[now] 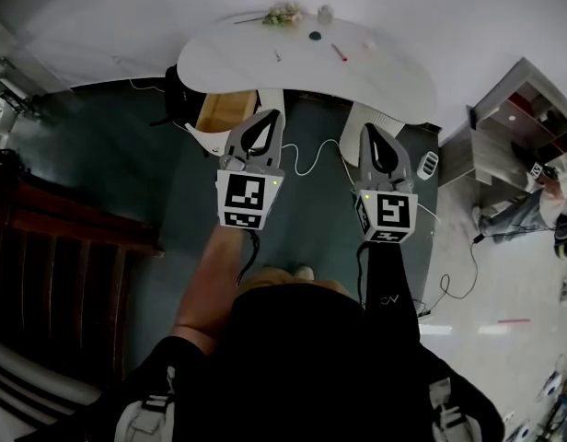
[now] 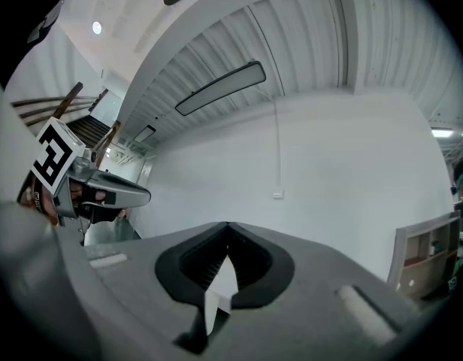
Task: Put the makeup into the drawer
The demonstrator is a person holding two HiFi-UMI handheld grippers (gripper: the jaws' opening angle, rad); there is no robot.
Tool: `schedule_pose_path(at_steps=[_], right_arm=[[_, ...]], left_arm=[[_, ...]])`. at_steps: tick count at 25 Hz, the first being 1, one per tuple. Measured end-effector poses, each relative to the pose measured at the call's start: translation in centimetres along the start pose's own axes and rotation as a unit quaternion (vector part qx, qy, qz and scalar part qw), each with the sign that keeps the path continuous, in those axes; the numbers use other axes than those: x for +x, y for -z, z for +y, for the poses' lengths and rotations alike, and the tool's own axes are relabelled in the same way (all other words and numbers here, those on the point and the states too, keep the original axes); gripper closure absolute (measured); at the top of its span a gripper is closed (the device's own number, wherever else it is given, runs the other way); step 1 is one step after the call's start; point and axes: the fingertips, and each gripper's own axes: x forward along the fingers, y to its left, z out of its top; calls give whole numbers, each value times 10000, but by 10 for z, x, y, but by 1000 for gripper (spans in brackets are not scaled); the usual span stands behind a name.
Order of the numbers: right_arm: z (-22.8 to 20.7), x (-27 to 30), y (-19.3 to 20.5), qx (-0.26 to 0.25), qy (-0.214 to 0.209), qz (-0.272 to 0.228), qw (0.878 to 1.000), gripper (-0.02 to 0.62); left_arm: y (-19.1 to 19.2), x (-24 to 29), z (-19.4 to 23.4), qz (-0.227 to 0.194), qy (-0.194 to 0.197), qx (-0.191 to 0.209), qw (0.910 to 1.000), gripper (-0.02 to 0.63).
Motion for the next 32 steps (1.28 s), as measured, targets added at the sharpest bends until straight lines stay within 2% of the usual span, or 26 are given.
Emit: schedule_pose_path(at_steps=[11,16,22,32], right_arm=[[-4,6,8,161,30,10,9999,594],[4,29,15,207,-31,76,9998,594],[10,80,28,124,-46,173,9998,594],[-7,214,39,168,206,266,9993,594]], left_arm=[[2,5,5,25,-35,-21,10000,598],[10,13,20,94,-58,-17,9999,598],[25,49,60,106,-65,-6,9999,598],[41,163,147,101,215,52,9997,598]])
